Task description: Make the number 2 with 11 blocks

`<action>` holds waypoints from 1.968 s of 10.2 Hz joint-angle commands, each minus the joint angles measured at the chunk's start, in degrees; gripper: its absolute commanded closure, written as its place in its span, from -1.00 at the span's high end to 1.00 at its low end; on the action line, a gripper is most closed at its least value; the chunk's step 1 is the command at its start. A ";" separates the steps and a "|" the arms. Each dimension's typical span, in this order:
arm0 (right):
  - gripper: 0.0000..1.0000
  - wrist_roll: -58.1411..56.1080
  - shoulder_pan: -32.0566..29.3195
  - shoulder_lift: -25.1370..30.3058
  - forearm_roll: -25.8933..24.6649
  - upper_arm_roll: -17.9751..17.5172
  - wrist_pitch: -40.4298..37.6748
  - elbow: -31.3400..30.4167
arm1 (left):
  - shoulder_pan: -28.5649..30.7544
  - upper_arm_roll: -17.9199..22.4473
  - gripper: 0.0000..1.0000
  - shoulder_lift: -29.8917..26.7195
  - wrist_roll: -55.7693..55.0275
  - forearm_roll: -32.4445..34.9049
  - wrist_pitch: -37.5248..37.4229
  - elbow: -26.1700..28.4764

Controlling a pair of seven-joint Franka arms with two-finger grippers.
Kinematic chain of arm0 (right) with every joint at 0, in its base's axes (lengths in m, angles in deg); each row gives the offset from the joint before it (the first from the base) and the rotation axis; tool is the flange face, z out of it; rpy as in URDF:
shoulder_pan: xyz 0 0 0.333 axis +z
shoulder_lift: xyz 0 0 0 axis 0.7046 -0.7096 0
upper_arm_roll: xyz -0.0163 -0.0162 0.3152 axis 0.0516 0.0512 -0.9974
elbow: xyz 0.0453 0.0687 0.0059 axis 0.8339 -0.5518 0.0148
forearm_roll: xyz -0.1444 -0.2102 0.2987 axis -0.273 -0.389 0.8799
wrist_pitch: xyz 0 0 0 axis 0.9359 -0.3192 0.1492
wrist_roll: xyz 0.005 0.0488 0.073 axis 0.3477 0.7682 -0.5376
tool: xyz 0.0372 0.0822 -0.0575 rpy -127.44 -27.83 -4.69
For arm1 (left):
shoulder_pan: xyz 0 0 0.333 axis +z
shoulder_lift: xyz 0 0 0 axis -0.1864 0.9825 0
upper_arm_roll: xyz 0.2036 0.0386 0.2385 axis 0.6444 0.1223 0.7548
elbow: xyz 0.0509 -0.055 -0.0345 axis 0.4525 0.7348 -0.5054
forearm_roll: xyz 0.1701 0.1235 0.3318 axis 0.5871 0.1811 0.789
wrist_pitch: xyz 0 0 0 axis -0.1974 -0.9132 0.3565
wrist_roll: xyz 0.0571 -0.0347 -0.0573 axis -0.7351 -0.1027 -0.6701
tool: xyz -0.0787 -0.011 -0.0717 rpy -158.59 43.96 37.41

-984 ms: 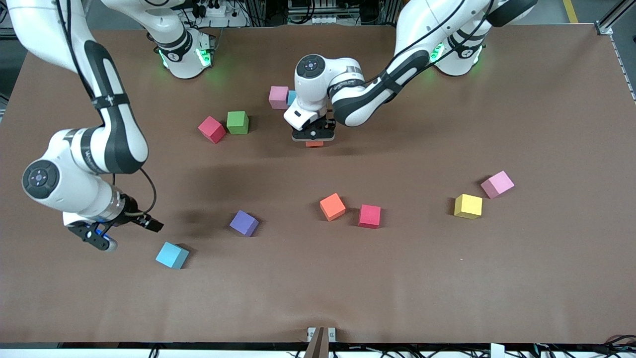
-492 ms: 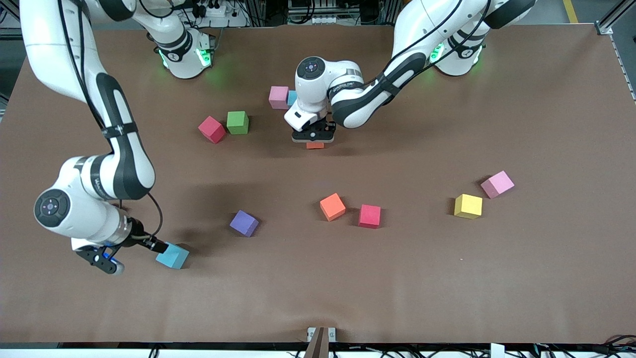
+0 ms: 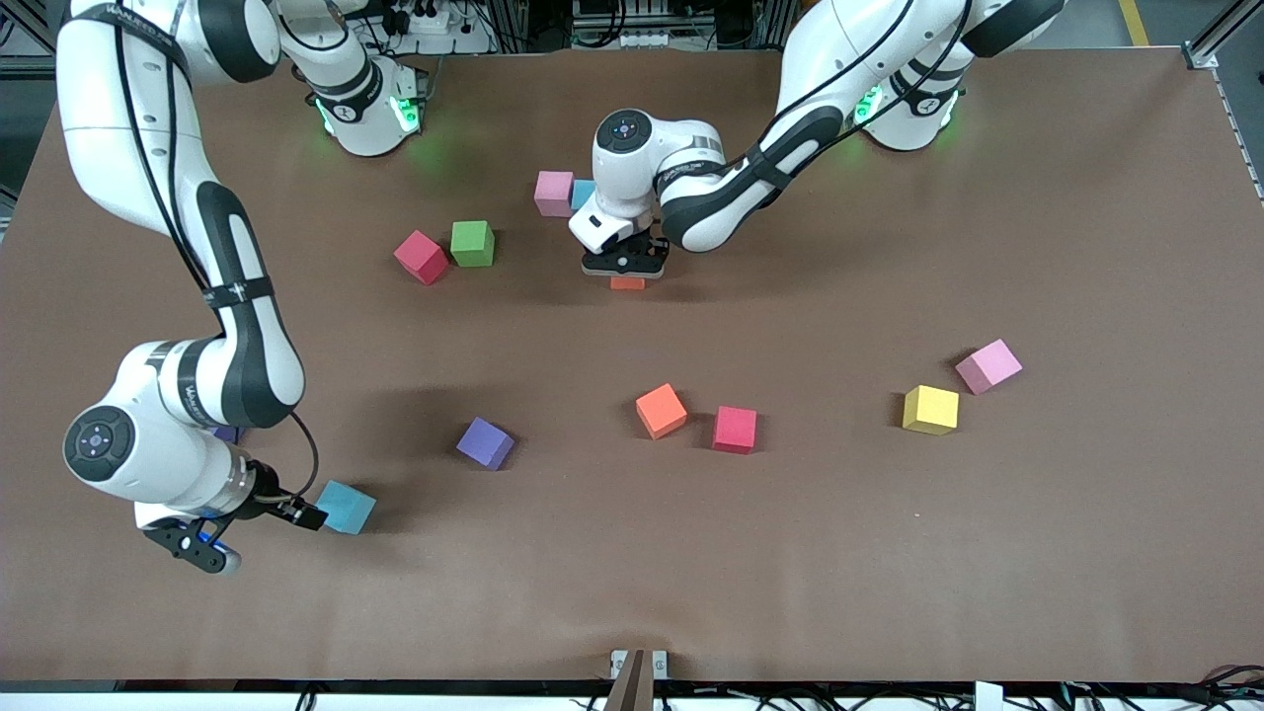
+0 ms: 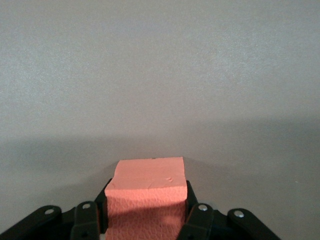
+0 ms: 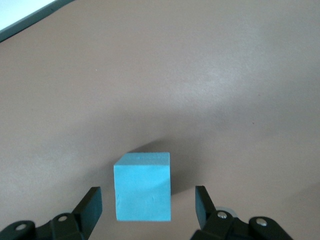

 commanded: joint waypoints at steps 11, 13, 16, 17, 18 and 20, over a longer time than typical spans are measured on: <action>0.61 -0.84 1.74 -6.02 0.30 0.50 1.27 4.31 | -0.96 0.05 -1.00 -1.08 -2.27 1.59 0.84 2.40; 0.61 -0.93 1.74 -5.84 0.12 0.50 1.96 3.17 | -0.96 0.05 -1.00 -1.08 -2.27 1.59 0.76 2.31; 0.61 -1.72 1.74 -5.23 0.03 0.50 2.23 1.24 | -0.96 0.05 0.99 -1.00 -2.19 1.59 0.76 2.31; 0.61 -1.81 1.74 -5.23 0.03 0.50 2.32 1.06 | -0.96 0.05 1.00 -1.00 -2.10 1.59 0.76 2.31; 0.61 -1.81 1.74 -5.23 0.03 0.58 2.23 1.06 | -0.96 0.05 1.00 -0.91 -2.10 1.59 0.76 2.31; 0.61 -1.81 1.92 -5.58 0.12 0.59 2.23 1.06 | -0.96 0.05 1.00 -0.99 -2.01 1.59 0.76 2.23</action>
